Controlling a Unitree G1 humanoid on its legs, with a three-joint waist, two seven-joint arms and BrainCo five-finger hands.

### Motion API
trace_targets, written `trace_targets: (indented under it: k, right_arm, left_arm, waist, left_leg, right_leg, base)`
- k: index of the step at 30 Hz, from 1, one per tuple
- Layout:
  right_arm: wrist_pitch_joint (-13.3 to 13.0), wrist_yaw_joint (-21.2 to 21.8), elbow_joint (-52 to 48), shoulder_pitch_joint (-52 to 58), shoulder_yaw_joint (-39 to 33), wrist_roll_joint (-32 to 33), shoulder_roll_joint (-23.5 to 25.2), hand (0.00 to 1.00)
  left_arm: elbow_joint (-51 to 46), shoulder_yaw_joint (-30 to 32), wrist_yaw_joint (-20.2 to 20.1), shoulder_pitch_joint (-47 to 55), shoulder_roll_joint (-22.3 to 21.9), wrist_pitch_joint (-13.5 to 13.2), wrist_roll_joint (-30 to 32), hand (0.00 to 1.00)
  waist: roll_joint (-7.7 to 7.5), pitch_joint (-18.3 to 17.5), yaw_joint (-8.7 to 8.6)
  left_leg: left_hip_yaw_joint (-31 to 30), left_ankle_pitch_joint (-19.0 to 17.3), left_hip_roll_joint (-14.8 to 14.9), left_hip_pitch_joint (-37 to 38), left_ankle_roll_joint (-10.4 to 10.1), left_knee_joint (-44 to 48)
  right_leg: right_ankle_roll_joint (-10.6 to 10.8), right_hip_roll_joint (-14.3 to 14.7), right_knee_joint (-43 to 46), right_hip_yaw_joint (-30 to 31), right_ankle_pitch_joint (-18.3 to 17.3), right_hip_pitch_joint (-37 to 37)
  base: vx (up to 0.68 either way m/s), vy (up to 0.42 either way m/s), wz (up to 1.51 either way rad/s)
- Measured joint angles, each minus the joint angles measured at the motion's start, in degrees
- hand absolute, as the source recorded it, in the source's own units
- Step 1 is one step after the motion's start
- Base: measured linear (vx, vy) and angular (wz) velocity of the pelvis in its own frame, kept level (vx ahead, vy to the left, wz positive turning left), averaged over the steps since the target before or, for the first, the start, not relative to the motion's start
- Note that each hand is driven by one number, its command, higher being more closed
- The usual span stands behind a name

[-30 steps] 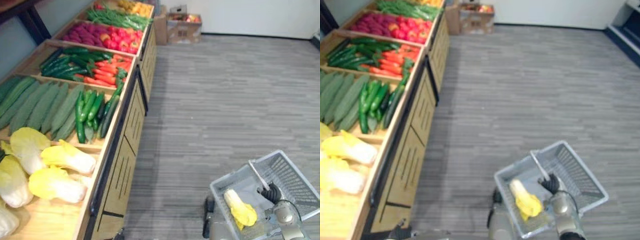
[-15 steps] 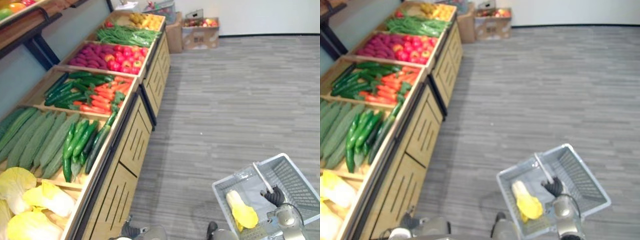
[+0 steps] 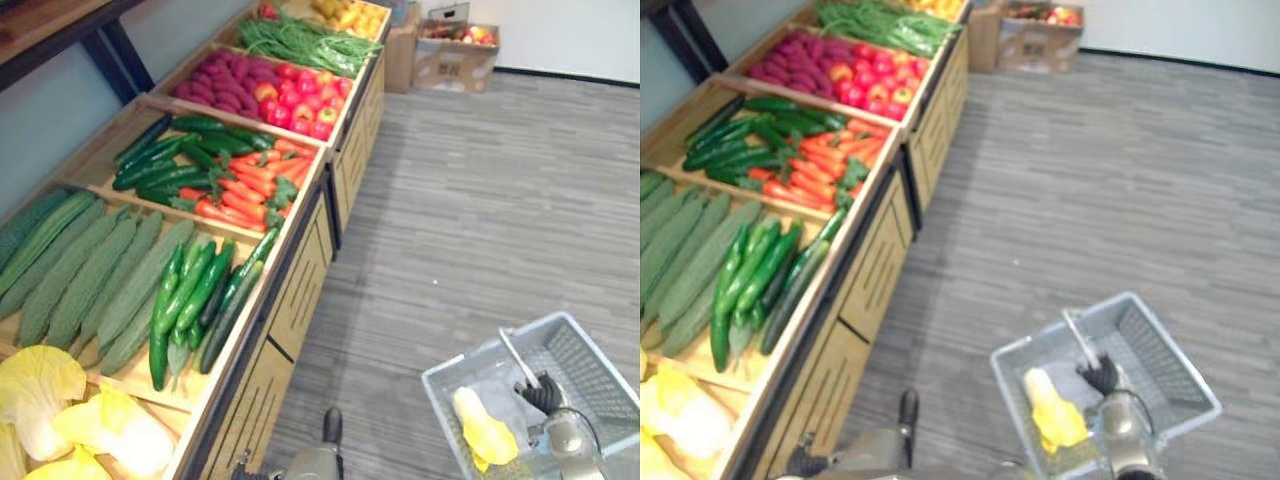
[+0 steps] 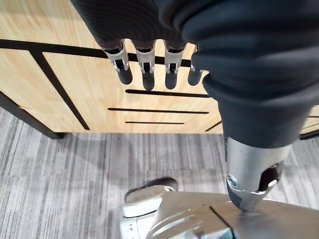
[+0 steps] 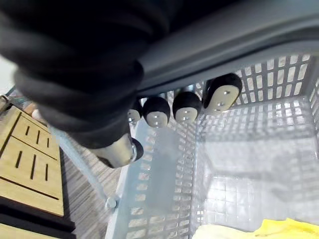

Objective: Pick vegetable in the basket

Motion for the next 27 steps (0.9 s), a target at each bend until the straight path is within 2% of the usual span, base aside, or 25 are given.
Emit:
trace_targets:
  k: [2,3,4,5,6,7,8,9,10,11,12,13,14,16,17,18,19,20,22,23,25,26,27]
  right_arm:
    - [-0.79,0.02,0.05,-0.57,0.04,0.01,0.27,1.0]
    - [-0.89,-0.07,0.03,-0.65,0.04,0.02,0.76,1.0]
    - [-1.08,-0.1,-0.08,-0.67,0.22,0.23,1.6,1.0]
    - [-1.22,-0.26,-0.13,-0.56,0.25,0.33,2.55,1.0]
    - [-1.69,-0.23,-0.17,-0.5,0.37,0.34,3.98,1.0]
    - [-1.94,-0.26,-0.32,-0.46,0.35,0.34,4.8,1.0]
    - [-2.37,-0.32,-0.68,-0.41,0.35,0.6,5.5,1.0]
    - [-2.65,-0.44,-0.92,-0.62,0.04,0.88,5.45,1.0]
    - [-2.65,-0.55,-0.96,-0.7,-0.41,0.9,5.42,1.0]
    - [-2.62,-1.15,-0.93,-1.07,-1.84,0.88,5.21,1.0]
    - [-2.44,-1.35,-0.88,-1.32,-2.2,0.88,5.13,1.0]
    - [-1.97,-1.38,-0.83,-1.92,-2.33,0.84,4.87,1.0]
    - [-1.77,-1.44,-0.84,-2.17,-2.43,0.83,4.87,1.0]
    - [-1.26,-1.53,-0.8,-2.43,-2.65,0.83,4.93,1.0]
    - [-1.08,-1.54,-0.8,-2.43,-2.88,0.82,4.95,1.0]
    - [-0.78,-1.6,-0.53,-2.4,-3.64,0.52,4.85,1.0]
    - [-0.21,-1.82,0.05,-2.57,-4.79,0.16,4.05,1.0]
    - [0.36,-1.87,0.59,-3.19,-5.24,0.12,3.54,1.0]
    - [1.61,-2.13,1.15,-3.59,-6.65,0.18,3.28,1.0]
    - [1.66,-2.17,1.17,-3.09,-6.75,0.18,3.18,1.0]
    - [1.65,-2.28,1.41,-2.78,-6.41,0.19,3.1,1.0]
    - [1.64,-2.29,1.49,-2.68,-5.78,0.19,3.08,1.0]
    - [1.65,-2.29,1.55,-2.56,-5.29,0.2,3.02,1.0]
  left_arm:
    - [0.92,-0.44,-0.14,0.28,-0.07,0.15,0.27,0.0]
    - [1.24,-0.71,-0.23,0.4,0.39,0.22,1.02,0.0]
    - [1.22,-1.69,-0.4,0.62,1.4,0.25,1.24,0.0]
    - [1.16,-2.39,-0.48,0.91,2.21,0.32,1.23,0.0]
    - [1.14,-3.55,-1.02,1.27,3.07,0.5,1.2,0.0]
    - [1.14,-3.84,-1.01,1.43,3.38,0.75,1.15,0.0]
    - [1.12,-3.86,-0.9,1.44,3.74,0.96,1.15,0.0]
    - [0.5,-3.67,-0.83,1.05,3.91,0.95,1.13,0.0]
    - [-0.13,-3.48,-0.83,0.9,3.91,0.94,1.13,0.0]
    - [-0.98,-3.07,-0.84,-0.15,3.57,0.87,1.14,0.0]
    - [-1.23,-3.07,-0.84,-0.53,3.46,0.81,1.14,0.0]
    - [-1.4,-2.94,-0.83,-1.06,3.4,0.74,1.16,0.0]
    - [-1.43,-2.78,-0.81,-1.29,3.44,0.74,1.18,0.0]
    - [-1.47,-2.67,-0.69,-1.91,3.68,0.77,1.22,0.0]
    - [-1.47,-2.65,-0.59,-1.89,3.86,0.79,1.24,0.0]
    - [-1.1,-2.61,-0.46,-1.84,4.18,0.8,1.42,0.0]
    - [0.26,-2.83,-0.56,-2.53,3.17,0.81,1.55,0.0]
    - [0.42,-2.85,-0.62,-2.71,2.03,0.69,1.54,0.0]
    - [0.44,-2.91,-0.66,-3.15,0.13,-0.12,1.59,0.0]
    - [0.44,-2.86,-0.63,-3.15,-0.01,-0.14,1.59,0.0]
    - [0.67,-2.82,-0.53,-3.08,-0.19,-0.1,1.58,0.0]
    - [1.07,-2.66,-0.58,-3.03,-0.26,-0.11,1.25,0.0]
    - [1.2,-2.61,-0.5,-3.06,-0.07,-0.05,0.88,0.0]
  waist:
    - [-0.04,0.11,-0.2]
    - [-0.12,0.1,-0.15]
    - [-0.59,0.27,-0.41]
    - [-0.96,0.35,-0.71]
    - [-0.89,0.11,-1.71]
    - [-0.81,0.25,-2.09]
    - [-1.36,0.28,-3.12]
    - [-1.58,0.39,-3.46]
    - [-1.65,0.42,-3.48]
    - [-1.56,0.47,-3.48]
    - [-1.43,0.55,-3.48]
    - [-0.92,0.78,-3.47]
    - [-0.77,0.85,-3.5]
    - [-0.72,1.23,-3.48]
    - [-1.05,1.16,-3.49]
    - [-1.15,1.14,-3.35]
    - [0.21,1.57,-3.31]
    - [1.66,1.2,-3.17]
    - [3.22,1.16,-3.66]
    - [3.76,0.81,-4.0]
    - [3.8,0.76,-4.45]
    - [3.56,0.9,-4.57]
    - [3.35,1.04,-4.6]
  left_leg:
    - [1.08,-0.79,-0.25,2.49,0.69,-1.12]
    - [1.96,-1.19,-0.33,4.46,1.29,-2.22]
    - [2.42,-2.2,-0.36,6.82,1.83,-2.93]
    - [2.47,-2.82,-0.34,9.08,2.02,-3.57]
    - [2.42,-3.77,0.03,11.79,2.95,-4.34]
    - [2.44,-4.37,0.31,12.58,3.57,-4.17]
    - [2.01,-5.09,0.99,13.95,3.93,-4.0]
    - [1.85,-5.53,1.6,15.2,3.92,-4.06]
    - [1.92,-5.57,1.89,15.67,3.9,-3.85]
    - [2.17,-5.24,2.7,15.99,3.32,-2.48]
    - [2.52,-5.24,3.19,16.06,3.15,-1.96]
    - [3.25,-5.52,4.37,16.59,2.24,-1.64]
    - [3.34,-5.87,5.0,16.75,1.53,-1.39]
    - [3.47,-7.64,7.48,18.49,-1.43,-1.16]
    - [3.5,-8.31,8.07,19.15,-2.54,-1.16]
    - [3.51,-9.72,9.08,20.69,-4.86,-1.28]
    - [3.52,-9.9,11.16,21.53,-5.74,-1.45]
    - [3.44,-8.81,12.49,21.52,-6.26,-1.59]
    - [2.97,-2.61,14.52,23.39,-9.21,-2.18]
    - [2.47,-1.46,15.49,22.69,-9.2,1.23]
    - [0.01,0.01,16.77,19.24,-9.17,9.53]
    - [-2.72,3.59,17.25,14.7,-8.22,19.23]
    - [-3.89,6.97,17.41,12.3,-6.98,24.1]
  right_leg:
    - [0.0,-1.09,10.87,3.23,0.01,-4.96]
    - [-0.35,-1.77,19.57,4.69,0.59,-8.75]
    - [-0.6,-2.46,29.26,5.81,4.25,-12.95]
    - [-0.33,-2.58,34.65,7.19,8.43,-15.4]
    - [0.13,-2.19,41.34,8.29,10.4,-17.77]
    - [-0.48,-1.66,43.86,8.05,8.58,-19.19]
    - [-1.45,-1.27,45.98,4.84,3.13,-20.65]
    - [-2.98,-0.98,44.31,0.56,-0.22,-21.34]
    - [-3.69,-0.75,42.27,-1.05,-0.92,-21.46]
    - [-4.14,0.04,34.42,-3.16,-1.17,-21.81]
    - [-4.07,0.5,30.52,-3.25,-1.1,-21.94]
    - [-3.44,1.28,22.23,-3.16,-0.43,-21.99]
    - [-3.09,1.58,17.97,-3.01,0.23,-22.02]
    - [-3.06,1.66,4.31,-1.37,5.59,-22.16]
    - [-2.86,1.46,1.48,-0.99,6.82,-22.06]
    - [-2.14,1.28,-0.51,-1.39,12.38,-21.79]
    - [-3.42,3.05,2.28,-2.44,15.66,-22.36]
    - [-4.15,4.28,4.66,-2.61,13.86,-23.18]
    - [-6.46,5.4,13.77,-2.88,7.58,-25.29]
    - [-7.07,5.8,16.17,-3.62,4.54,-25.05]
    - [-7.7,6.54,17.45,-4.38,1.5,-23.75]
    - [-8.29,7.26,17.65,-5.09,-0.12,-22.14]
    - [-8.61,7.53,17.35,-5.24,-0.83,-20.84]
  base:
    - [0.25,0.181,-0.37]
    - [0.23,0.142,-0.29]
    - [0.23,0.114,-0.31]
    - [0.3,0.101,-0.23]
    - [0.27,0.054,-0.12]
    - [0.28,0.0,0.04]
    - [0.28,-0.043,0.18]
    - [0.28,-0.06,0.22]
    - [0.36,-0.118,0.22]
    - [0.31,-0.123,0.13]
    - [0.38,-0.189,0.11]
    - [0.26,-0.16,0.03]
    - [0.36,-0.242,0.02]
    - [0.41,-0.321,0.04]
    - [0.45,-0.418,0.03]
    - [0.49,-0.459,-0.03]
    - [0.47,-0.462,-0.09]
    - [0.41,-0.431,-0.17]
    - [0.45,-0.506,-0.13]
    - [0.42,-0.439,0.01]
    - [0.27,-0.249,0.09]
    - [0.25,-0.235,0.1]
    - [0.38,-0.287,0.08]
